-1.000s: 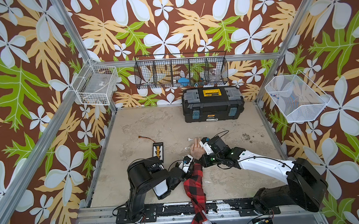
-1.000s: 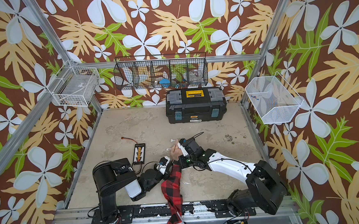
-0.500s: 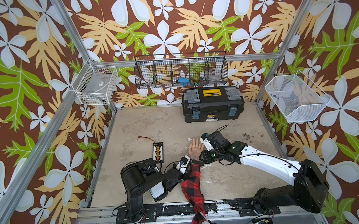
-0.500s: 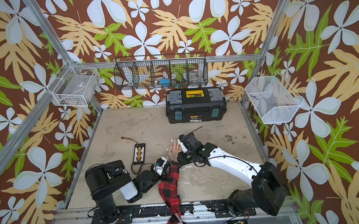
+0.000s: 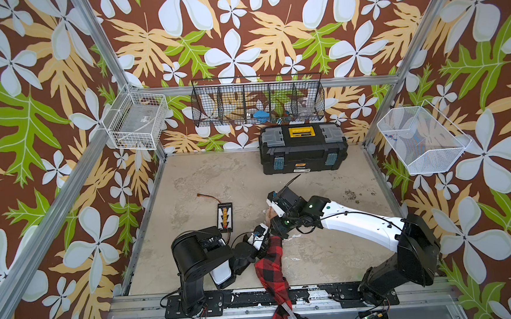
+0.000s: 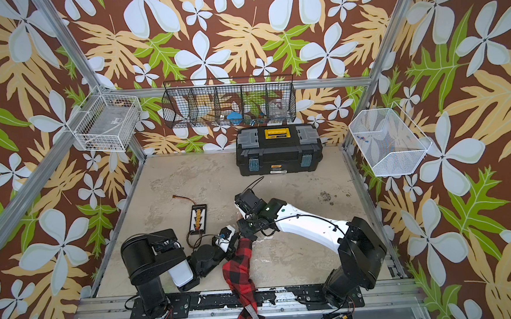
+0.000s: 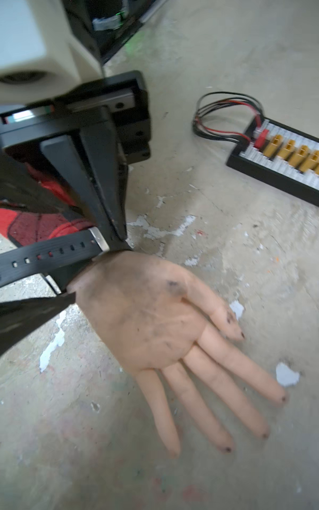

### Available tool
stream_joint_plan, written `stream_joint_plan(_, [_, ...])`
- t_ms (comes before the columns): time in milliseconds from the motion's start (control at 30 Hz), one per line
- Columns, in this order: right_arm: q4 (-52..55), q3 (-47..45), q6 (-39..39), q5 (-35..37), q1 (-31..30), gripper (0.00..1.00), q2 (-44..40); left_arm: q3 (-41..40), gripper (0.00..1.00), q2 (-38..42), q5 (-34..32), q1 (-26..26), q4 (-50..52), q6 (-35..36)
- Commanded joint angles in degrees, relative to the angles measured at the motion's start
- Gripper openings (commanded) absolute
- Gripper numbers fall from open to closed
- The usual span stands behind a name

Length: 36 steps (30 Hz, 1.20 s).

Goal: Take off the watch
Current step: Untie the watch from the hand.

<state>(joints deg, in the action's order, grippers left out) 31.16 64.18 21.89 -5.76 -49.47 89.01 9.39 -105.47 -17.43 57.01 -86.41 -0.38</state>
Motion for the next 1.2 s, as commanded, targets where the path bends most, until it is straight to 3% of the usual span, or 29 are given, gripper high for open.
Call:
stream_joint_plan(0, [-7.9, -3.9, -11.2, -0.1, 0.0, 0.48, -2.6, -0.4, 0.00, -0.3, 1.3, -0.1, -9.0, 0.0])
stream_joint_plan(200, [-19.5, -9.8, -24.0, -1.8, 0.4, 0.44, -5.8, -0.9, 0.00, -0.2, 1.5, 0.0, -10.0, 0.0])
stream_joint_plan(400, [-26.1, -12.9, -30.9, -5.8, 0.4, 0.46, -4.7, -1.0, 0.00, -0.1, 1.6, 0.0, -10.4, -0.1])
stream_joint_plan(1167, [-27.5, -15.7, -33.3, -8.7, 0.3, 0.45, 1.1, -1.3, 0.00, -1.1, 1.7, 0.0, -12.1, 0.3])
